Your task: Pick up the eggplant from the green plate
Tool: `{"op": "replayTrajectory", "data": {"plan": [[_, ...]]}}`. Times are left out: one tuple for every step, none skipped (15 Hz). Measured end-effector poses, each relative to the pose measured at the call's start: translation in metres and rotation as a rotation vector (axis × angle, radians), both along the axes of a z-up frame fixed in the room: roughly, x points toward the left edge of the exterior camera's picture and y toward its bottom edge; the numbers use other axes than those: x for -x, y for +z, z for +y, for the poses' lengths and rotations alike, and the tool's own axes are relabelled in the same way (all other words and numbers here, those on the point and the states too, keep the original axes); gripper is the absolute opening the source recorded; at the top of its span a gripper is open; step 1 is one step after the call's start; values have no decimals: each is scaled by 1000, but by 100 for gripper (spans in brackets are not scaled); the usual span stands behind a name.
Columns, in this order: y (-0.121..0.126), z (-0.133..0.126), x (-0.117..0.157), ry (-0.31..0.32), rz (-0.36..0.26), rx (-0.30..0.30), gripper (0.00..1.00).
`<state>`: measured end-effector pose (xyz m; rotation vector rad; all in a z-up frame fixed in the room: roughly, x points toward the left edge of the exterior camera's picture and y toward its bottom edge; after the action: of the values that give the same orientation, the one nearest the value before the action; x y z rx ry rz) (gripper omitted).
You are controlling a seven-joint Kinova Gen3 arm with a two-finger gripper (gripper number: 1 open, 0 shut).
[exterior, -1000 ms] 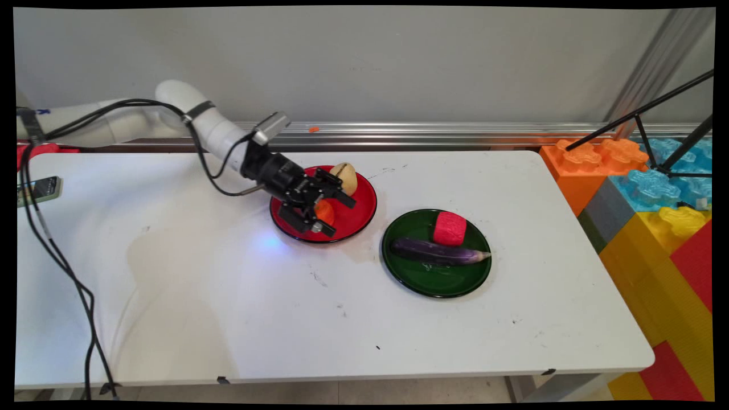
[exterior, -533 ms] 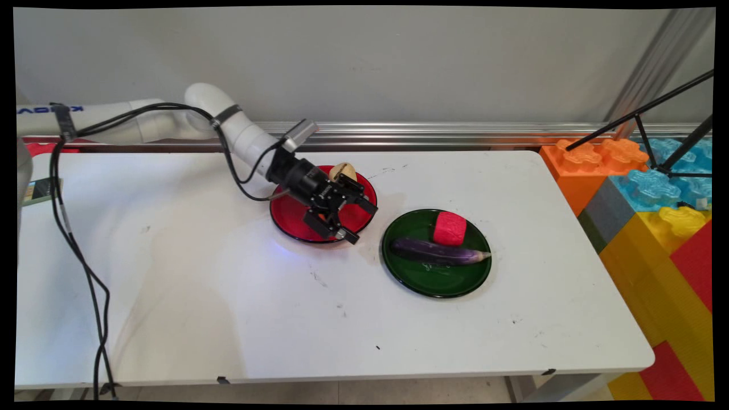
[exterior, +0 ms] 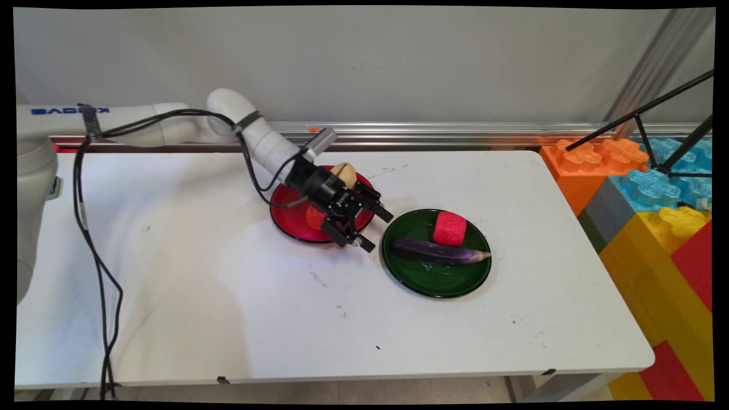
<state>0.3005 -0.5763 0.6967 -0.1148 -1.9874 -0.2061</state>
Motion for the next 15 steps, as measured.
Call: {"op": "replayTrajectory", "data": {"plan": [[-2,-2,4,-3,-2,5,100],[-3,-4,8,-5,-3,10,100],[-5,-7,12,-7,-4,15,100],[-7,-9,16,-8,-4,20,100],[-8,-12,19,-9,-5,23,100],[-9,-13,21,-10,-6,26,100],[-11,-16,25,-11,-7,30,100],[-13,-18,28,-12,-8,33,100],[-15,-20,31,-13,-10,36,100],[-16,-21,33,-15,-11,38,100],[-17,-22,35,-16,-12,39,100],[-19,-24,36,-17,-14,41,100],[-20,-24,38,-18,-15,41,100],[-22,-25,39,-19,-17,42,100],[-24,-26,42,-21,-19,40,100]]}}
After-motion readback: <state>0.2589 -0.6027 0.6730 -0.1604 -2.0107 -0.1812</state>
